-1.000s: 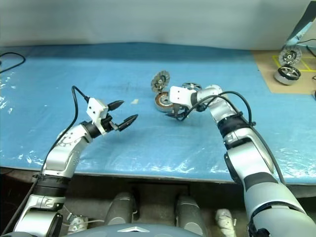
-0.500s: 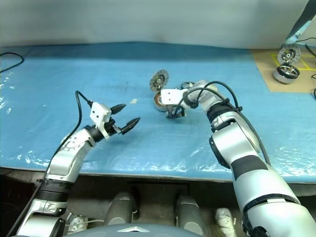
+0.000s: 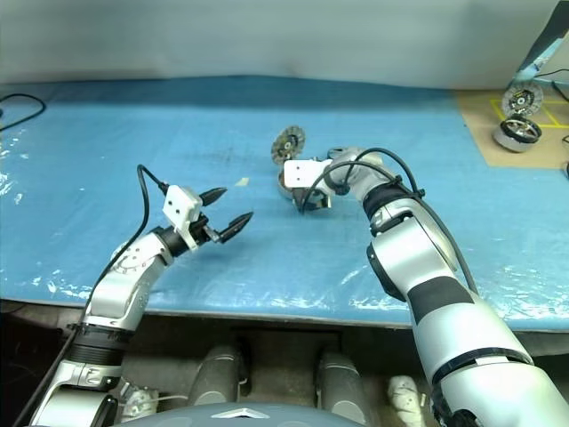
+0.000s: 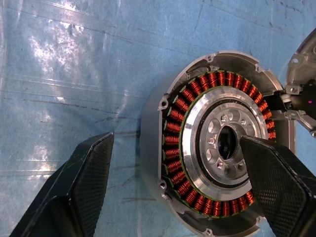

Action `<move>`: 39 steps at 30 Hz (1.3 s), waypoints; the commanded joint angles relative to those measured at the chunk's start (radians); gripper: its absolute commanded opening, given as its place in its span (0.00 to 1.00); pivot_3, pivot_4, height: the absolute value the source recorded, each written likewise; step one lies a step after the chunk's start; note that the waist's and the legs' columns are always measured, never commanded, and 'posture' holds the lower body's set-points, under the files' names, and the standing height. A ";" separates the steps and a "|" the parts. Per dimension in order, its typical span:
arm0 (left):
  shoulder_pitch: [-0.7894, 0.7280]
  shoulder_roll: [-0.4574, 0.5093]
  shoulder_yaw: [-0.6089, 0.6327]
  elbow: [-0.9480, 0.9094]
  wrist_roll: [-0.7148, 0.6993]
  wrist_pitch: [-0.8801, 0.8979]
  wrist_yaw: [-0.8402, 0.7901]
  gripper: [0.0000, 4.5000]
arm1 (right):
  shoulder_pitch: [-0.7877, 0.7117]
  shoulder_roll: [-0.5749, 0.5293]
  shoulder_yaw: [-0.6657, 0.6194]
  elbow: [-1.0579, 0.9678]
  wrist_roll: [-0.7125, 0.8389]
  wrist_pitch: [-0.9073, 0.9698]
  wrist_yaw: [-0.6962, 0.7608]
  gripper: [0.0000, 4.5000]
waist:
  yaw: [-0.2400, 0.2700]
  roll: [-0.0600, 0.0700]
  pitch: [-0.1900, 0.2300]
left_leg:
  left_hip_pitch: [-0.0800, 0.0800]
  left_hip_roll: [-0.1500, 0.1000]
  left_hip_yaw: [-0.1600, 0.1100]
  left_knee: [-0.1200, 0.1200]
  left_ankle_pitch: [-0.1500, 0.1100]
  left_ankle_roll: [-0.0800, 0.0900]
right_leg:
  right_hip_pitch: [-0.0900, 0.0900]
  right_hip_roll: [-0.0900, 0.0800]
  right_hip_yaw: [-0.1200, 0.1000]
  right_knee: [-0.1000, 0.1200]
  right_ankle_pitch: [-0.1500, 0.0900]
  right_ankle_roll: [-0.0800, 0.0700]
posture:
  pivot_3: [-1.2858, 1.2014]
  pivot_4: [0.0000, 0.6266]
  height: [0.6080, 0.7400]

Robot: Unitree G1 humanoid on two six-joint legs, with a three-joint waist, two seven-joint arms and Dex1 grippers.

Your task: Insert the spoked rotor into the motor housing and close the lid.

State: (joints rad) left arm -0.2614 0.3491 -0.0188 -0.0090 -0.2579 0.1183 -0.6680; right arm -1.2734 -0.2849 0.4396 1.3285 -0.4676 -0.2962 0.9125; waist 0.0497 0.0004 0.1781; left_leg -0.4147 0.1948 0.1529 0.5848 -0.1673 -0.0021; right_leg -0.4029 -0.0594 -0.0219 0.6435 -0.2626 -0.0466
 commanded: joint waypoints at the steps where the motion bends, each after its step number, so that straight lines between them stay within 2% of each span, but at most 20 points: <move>1: -0.016 0.000 0.000 -0.018 0.001 -0.016 -0.001 1.00 | -0.017 -0.013 -0.031 0.007 0.017 0.027 0.025 0.96 | 0.000 0.000 0.000 | 0.000 0.000 0.000 0.001 0.000 0.000 | 0.000 0.000 0.000 0.000 0.000 0.000 | 0.52 0.24 1.00; 7: -0.006 -0.009 -0.015 -0.032 0.013 -0.021 0.005 1.00 | 0.017 -0.018 -0.003 0.003 -0.020 0.003 0.031 0.96 | 0.001 0.000 0.000 | 0.000 0.000 0.000 0.002 0.000 0.000 | 0.000 0.000 0.000 0.000 0.000 0.000 | 0.52 0.24 1.00; 8: -0.011 -0.009 -0.015 -0.026 0.014 -0.023 0.004 1.00 | 0.025 -0.017 0.001 0.003 -0.025 0.002 0.031 0.87 | 0.001 0.000 0.000 | 0.000 0.001 0.000 0.002 0.000 0.000 | 0.000 0.000 0.000 0.000 0.000 0.000 | 0.52 0.24 1.00; 9: -0.018 -0.009 -0.014 -0.018 0.015 -0.024 0.003 1.00 | 0.033 -0.014 0.003 0.003 -0.028 0.001 0.028 0.82 | 0.001 0.000 0.000 | 0.000 0.001 0.000 0.002 0.000 0.000 | 0.000 0.000 0.000 0.000 0.000 0.000 | 0.52 0.24 1.00; 12: -0.029 -0.009 -0.013 -0.007 0.017 -0.025 0.002 1.00 | 0.052 -0.009 0.011 0.001 -0.035 -0.004 0.026 0.61 | 0.001 0.000 0.000 | 0.001 0.001 0.000 0.002 0.000 0.000 | 0.001 0.000 0.000 0.000 0.000 0.000 | 0.52 0.24 1.00; 14: -0.030 -0.010 -0.012 -0.005 0.018 -0.026 0.002 1.00 | 0.059 -0.005 0.014 0.000 -0.038 -0.001 0.017 0.45 | 0.001 0.001 0.000 | 0.002 0.001 0.000 0.002 0.000 0.000 | 0.003 0.000 0.000 0.000 0.000 0.000 | 0.52 0.24 1.00; 15: -0.030 -0.010 -0.012 -0.005 0.019 -0.027 0.002 1.00 | 0.060 0.002 0.010 0.000 -0.036 0.016 -0.004 0.42 | 0.001 0.001 0.000 | 0.002 0.001 0.000 0.002 0.000 0.000 | 0.003 0.000 0.000 0.000 0.000 0.000 | 0.52 0.24 1.00; 20: -0.016 -0.021 -0.019 -0.020 0.026 -0.029 0.015 1.00 | 0.059 0.016 -0.024 -0.007 -0.002 0.062 -0.008 0.42 | -0.001 0.001 0.000 | 0.008 0.004 0.001 0.002 -0.002 -0.004 | 0.008 0.000 0.001 0.000 0.000 0.000 | 0.52 0.24 1.00; 25: 0.017 -0.034 -0.033 -0.054 0.035 -0.028 0.026 1.00 | 0.032 0.013 -0.107 -0.044 0.084 0.144 0.090 0.42 | 0.000 0.001 0.000 | 0.010 0.004 0.003 0.002 -0.002 -0.004 | 0.010 0.000 0.001 -0.002 0.000 0.000 | 0.52 0.24 1.00; 28: 0.022 -0.035 -0.034 -0.062 0.034 -0.023 0.029 1.00 | 0.050 -0.019 -0.128 -0.127 0.123 0.200 0.205 0.42 | 0.000 0.001 0.000 | 0.008 0.004 0.003 0.001 -0.002 -0.004 | 0.009 0.000 0.001 -0.002 0.000 0.000 | 0.52 0.24 1.00; 30: 0.026 -0.033 -0.035 -0.063 0.034 -0.022 0.025 1.00 | 0.099 -0.054 -0.126 -0.244 0.144 0.258 0.289 0.42 | 0.003 0.001 0.000 | 0.005 0.005 0.003 0.001 0.000 0.000 | 0.006 0.000 0.000 -0.002 0.000 0.000 | 0.52 0.24 1.00; 34: 0.021 -0.033 -0.041 -0.046 0.034 -0.025 0.014 1.00 | 0.302 -0.157 -0.090 -0.675 0.176 0.411 0.452 0.42 | 0.022 0.000 -0.001 | 0.003 0.005 0.003 0.001 0.000 0.000 | 0.004 0.000 0.000 -0.002 0.000 0.000 | 0.52 0.24 1.00; 37: 0.000 -0.037 -0.051 -0.025 0.033 -0.027 0.001 1.00 | 0.431 -0.214 -0.063 -0.942 0.184 0.551 0.505 0.42 | 0.026 0.000 -0.001 | 0.003 0.005 0.003 -0.002 0.000 0.000 | 0.005 0.001 0.000 -0.003 0.000 0.001 | 0.52 0.24 1.00; 39: -0.014 -0.039 -0.059 -0.013 0.037 -0.029 -0.006 1.00 | 0.474 -0.233 -0.049 -1.044 0.194 0.619 0.528 0.42 | 0.025 0.000 -0.001 | 0.006 0.005 0.003 -0.003 0.000 0.000 | 0.006 0.001 0.000 -0.003 0.000 0.000 | 0.52 0.24 1.00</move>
State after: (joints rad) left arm -0.2516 0.3132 -0.0736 -0.0112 -0.2167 0.1086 -0.6660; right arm -0.8363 -0.5128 0.3481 0.3509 -0.2935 0.2523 1.3794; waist 0.0747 0.0003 0.1772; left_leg -0.4062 0.1992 0.1561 0.5813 -0.1677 -0.0026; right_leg -0.3951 -0.0582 -0.0214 0.6407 -0.2627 -0.0463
